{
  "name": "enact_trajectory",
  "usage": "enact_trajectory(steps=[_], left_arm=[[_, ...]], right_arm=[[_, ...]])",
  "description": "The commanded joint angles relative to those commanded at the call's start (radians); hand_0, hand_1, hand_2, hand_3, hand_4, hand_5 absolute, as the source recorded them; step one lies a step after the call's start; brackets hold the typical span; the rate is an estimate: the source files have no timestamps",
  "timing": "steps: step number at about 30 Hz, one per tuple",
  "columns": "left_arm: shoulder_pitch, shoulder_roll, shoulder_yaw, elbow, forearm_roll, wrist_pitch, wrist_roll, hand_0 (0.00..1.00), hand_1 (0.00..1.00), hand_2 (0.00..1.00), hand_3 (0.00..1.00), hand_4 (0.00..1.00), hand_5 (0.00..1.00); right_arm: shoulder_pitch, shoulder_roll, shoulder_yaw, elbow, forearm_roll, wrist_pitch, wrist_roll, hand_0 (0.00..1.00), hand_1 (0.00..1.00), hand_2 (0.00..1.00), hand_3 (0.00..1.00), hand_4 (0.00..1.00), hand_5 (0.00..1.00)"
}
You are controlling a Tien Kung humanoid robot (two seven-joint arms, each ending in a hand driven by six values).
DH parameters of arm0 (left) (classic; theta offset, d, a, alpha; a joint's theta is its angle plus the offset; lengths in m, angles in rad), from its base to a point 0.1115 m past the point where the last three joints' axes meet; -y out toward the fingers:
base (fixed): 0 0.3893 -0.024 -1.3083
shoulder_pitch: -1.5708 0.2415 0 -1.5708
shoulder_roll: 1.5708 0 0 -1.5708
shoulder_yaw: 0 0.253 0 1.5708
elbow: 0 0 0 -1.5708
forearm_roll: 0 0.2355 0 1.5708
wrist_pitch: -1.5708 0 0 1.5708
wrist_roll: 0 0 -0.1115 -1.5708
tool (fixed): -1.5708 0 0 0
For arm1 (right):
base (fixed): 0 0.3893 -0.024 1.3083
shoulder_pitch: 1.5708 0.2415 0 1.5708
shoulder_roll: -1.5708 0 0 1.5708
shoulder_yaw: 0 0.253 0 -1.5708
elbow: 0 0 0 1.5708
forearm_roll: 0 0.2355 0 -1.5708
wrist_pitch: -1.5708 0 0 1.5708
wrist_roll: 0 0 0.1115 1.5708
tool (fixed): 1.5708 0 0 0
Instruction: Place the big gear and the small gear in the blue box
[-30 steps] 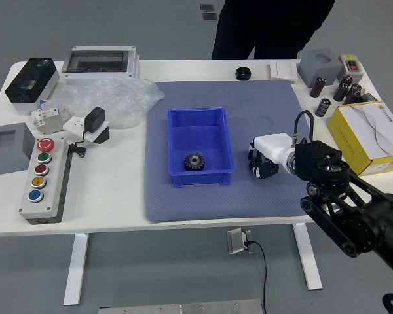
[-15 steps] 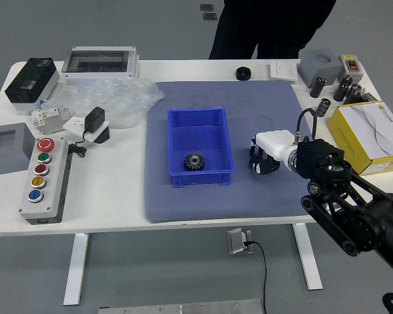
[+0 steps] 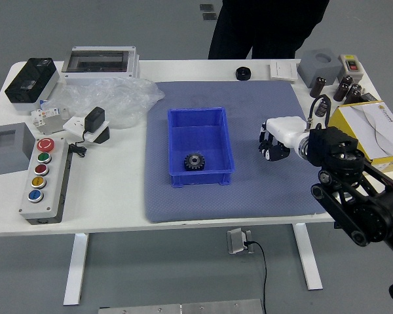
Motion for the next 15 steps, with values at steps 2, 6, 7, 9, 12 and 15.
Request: enact_trajectory(steps=[2,6,7,9,12,15], left_arm=[[0.0,0.001,0.001,0.0,0.0,0.0,0.0,0.78,0.749,0.739,0.678,0.551,0.25],[0.001,0.002,0.001,0.0,0.001,-0.001,0.001,0.78,0.749,0.738,0.678,0.55,0.25],[0.001,0.002,0.001,0.0,0.001,-0.001,0.001,0.78,0.749,0.738,0.678,0.55,0.25],[0.001,0.003,0.002,0.0,0.001,-0.001,0.001,0.779,0.749,0.739,0.678,0.55,0.25],[0.002,0.003,0.003,0.0,0.0,-0.002,0.001,0.779,0.749,0.739,0.678,0.55,0.25],[0.003,0.004,0.003,0.0,0.002,-0.002,0.001,0.78,0.749,0.738,0.678,0.549,0.251]], right_arm=[[0.011,-0.012,0.011,0.008,0.0,0.003,-0.001,0.568,0.457,0.468,0.552,0.47,0.123],[0.034,-0.026,0.026,0.03,0.0,0.009,-0.002,0.568,0.458,0.468,0.551,0.468,0.123],[0.041,-0.026,0.029,0.038,0.0,0.011,-0.002,0.568,0.458,0.468,0.551,0.468,0.123],[0.054,-0.025,0.031,0.053,0.0,0.012,-0.002,0.568,0.456,0.467,0.549,0.468,0.123],[0.072,-0.014,0.025,0.073,0.0,0.014,-0.001,0.568,0.456,0.467,0.549,0.468,0.123],[0.088,0.009,0.011,0.085,0.0,0.017,-0.001,0.572,0.457,0.467,0.55,0.466,0.121]])
